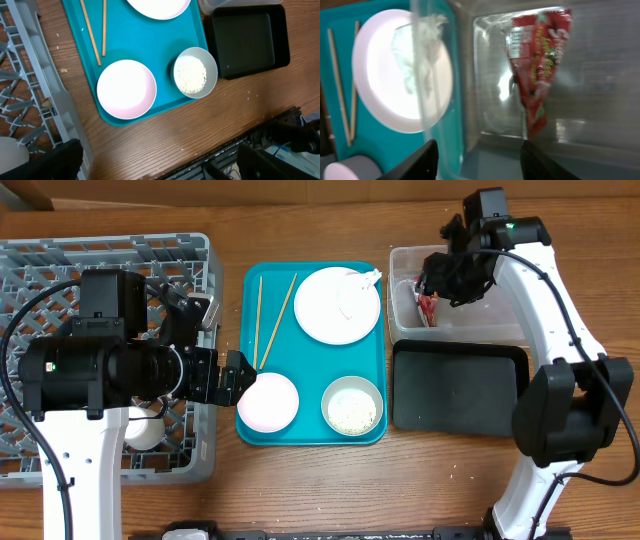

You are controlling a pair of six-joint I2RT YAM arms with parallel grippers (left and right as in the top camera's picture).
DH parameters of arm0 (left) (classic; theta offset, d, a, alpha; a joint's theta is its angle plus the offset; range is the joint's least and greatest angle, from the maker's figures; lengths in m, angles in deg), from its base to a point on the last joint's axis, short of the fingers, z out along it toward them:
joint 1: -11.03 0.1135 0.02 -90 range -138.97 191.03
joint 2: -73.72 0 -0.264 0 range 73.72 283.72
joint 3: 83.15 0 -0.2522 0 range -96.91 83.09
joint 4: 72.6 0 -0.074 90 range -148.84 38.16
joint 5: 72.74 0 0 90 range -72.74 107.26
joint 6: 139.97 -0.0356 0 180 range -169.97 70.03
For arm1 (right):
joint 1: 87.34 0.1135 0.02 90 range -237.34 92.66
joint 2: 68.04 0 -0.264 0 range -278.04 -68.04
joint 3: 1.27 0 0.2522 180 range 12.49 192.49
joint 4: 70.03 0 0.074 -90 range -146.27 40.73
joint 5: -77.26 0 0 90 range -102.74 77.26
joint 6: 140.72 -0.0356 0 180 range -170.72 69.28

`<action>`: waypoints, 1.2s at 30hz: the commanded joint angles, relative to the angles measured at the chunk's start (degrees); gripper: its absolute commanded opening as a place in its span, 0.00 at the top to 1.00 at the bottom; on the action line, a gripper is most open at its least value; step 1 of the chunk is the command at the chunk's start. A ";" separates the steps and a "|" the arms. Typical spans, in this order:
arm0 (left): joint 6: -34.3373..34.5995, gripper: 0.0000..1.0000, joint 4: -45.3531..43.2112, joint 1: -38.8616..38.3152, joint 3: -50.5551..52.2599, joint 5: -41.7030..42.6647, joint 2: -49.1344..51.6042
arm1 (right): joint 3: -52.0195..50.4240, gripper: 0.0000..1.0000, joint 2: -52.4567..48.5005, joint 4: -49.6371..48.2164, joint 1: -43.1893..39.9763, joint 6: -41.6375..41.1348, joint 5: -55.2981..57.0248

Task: Sort waste into correct bins and load items into the dishwasher
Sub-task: 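Grasp the white tissue on the plate and drop it into the bin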

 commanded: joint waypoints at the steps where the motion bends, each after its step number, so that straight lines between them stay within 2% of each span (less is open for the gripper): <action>1: -1.03 0.00 -0.11 -0.26 -1.14 0.02 0.00 | 0.96 0.45 3.98 -0.09 2.93 0.24 -2.40; 5: -1.05 0.00 -0.11 -0.26 -1.14 0.02 0.00 | 0.90 0.50 3.02 -3.48 8.48 0.37 -1.90; 8: -1.03 0.00 -0.11 -0.26 -1.14 0.02 0.00 | 0.90 0.52 0.94 -8.04 13.18 -0.07 4.90; 13: -1.03 0.00 -0.11 -0.26 -1.14 0.02 0.00 | 0.90 0.44 -4.57 -13.51 18.88 -0.02 18.51; 18: -1.03 0.00 -0.11 -0.26 -1.14 0.02 0.00 | 0.90 0.35 -9.31 -18.25 19.82 -0.04 21.73; 25: -1.03 0.00 -0.11 -0.26 -1.14 0.02 0.00 | 0.90 0.36 -13.75 -20.59 19.12 -0.04 20.83; 28: -1.05 0.00 -0.11 -0.26 -1.14 0.02 0.00 | 0.90 0.48 -15.32 -20.65 19.32 -0.04 17.66; 30: -1.03 0.00 -0.11 -0.26 -1.14 0.02 0.00 | 0.87 0.64 -16.13 -20.61 19.56 -1.05 17.18; 32: -1.05 0.00 -0.11 -0.26 -1.14 0.02 0.00 | 0.87 0.85 -16.39 -20.70 19.56 -3.04 17.27; 33: -1.05 0.00 -0.11 -0.26 -1.14 0.02 0.00 | 0.87 0.92 -16.39 -20.74 19.56 -4.00 17.38; 36: -1.03 0.00 -0.11 -0.26 -1.14 0.02 0.00 | 1.42 0.92 -15.41 -20.26 19.56 -5.90 16.79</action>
